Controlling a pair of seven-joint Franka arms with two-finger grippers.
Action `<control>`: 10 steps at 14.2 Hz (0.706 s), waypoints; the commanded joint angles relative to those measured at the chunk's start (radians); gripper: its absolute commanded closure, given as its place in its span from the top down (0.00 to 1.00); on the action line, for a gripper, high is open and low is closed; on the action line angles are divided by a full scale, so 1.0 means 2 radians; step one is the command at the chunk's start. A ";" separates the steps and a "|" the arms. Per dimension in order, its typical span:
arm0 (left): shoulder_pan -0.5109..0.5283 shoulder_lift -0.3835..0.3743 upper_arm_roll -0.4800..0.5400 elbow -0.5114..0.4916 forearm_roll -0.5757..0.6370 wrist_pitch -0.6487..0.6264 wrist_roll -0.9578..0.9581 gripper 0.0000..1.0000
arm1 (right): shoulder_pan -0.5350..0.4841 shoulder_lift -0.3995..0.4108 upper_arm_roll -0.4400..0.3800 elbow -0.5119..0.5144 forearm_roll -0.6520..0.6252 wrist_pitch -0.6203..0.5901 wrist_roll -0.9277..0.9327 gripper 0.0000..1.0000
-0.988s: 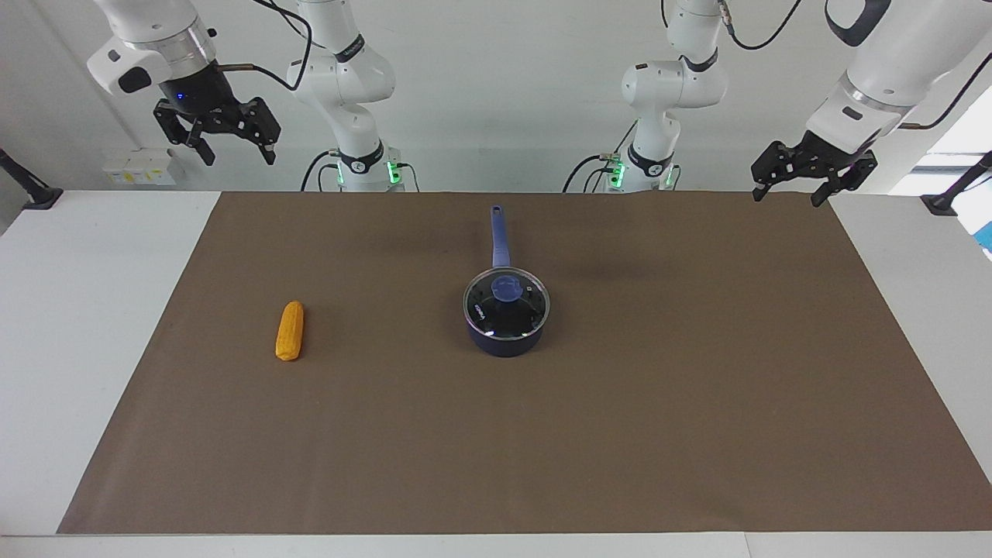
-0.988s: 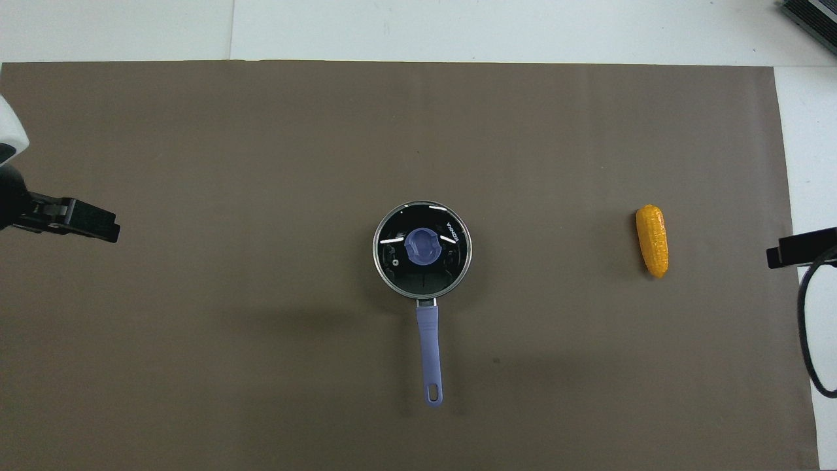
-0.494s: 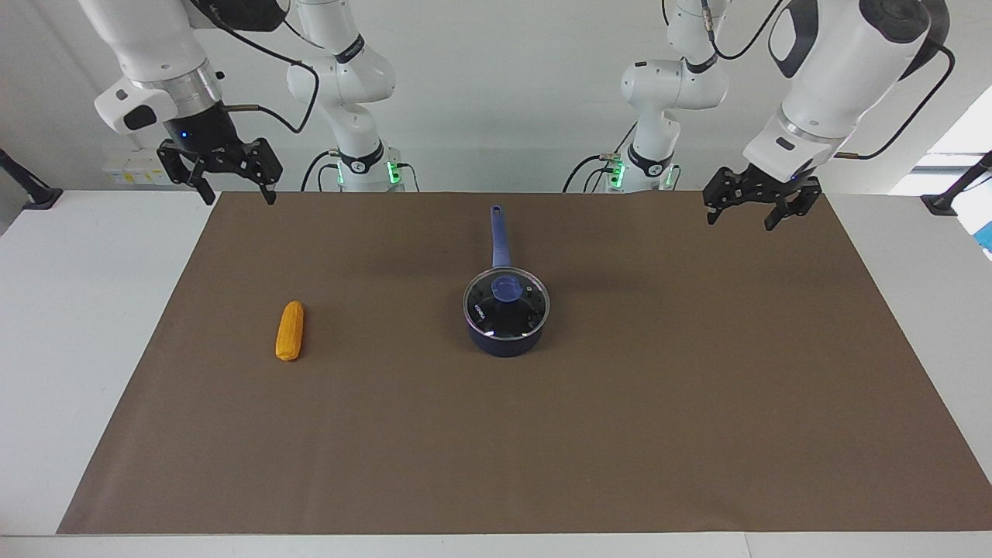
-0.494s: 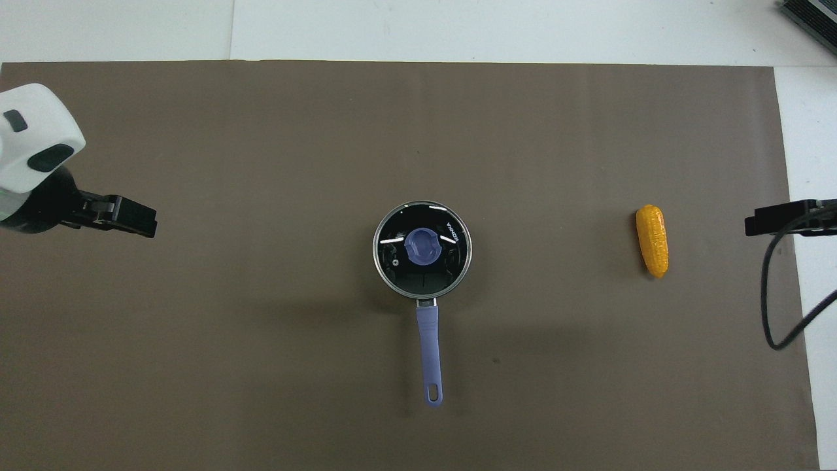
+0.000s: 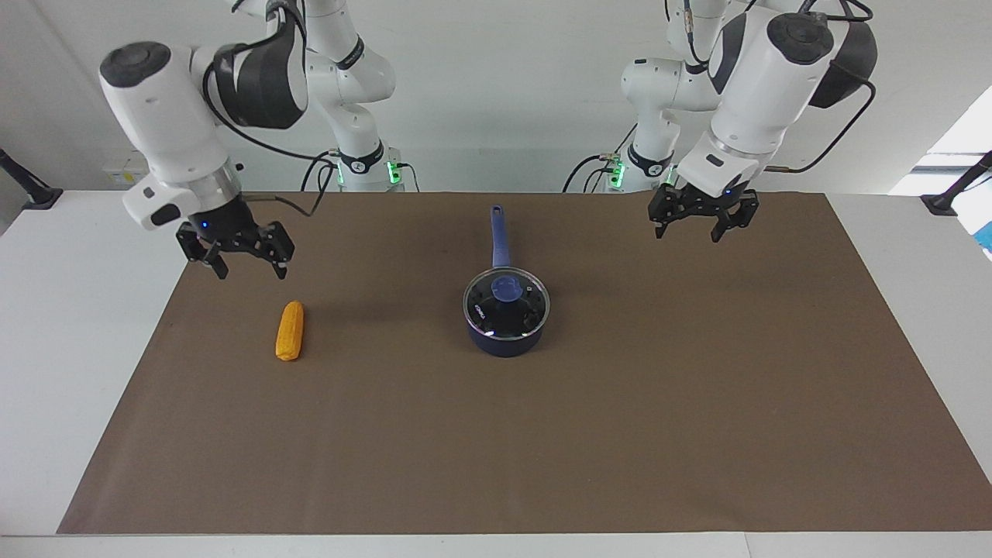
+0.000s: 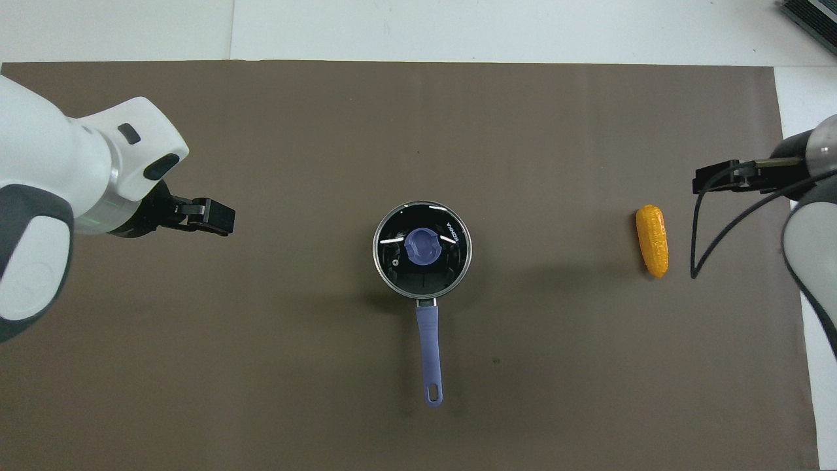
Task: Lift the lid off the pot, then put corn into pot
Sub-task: 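Reach the left gripper to the lid knob while the right gripper reaches the corn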
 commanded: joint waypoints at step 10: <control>-0.141 0.122 0.010 0.042 0.015 0.101 -0.193 1.00 | -0.013 -0.008 0.003 -0.092 0.004 0.011 -0.018 1.00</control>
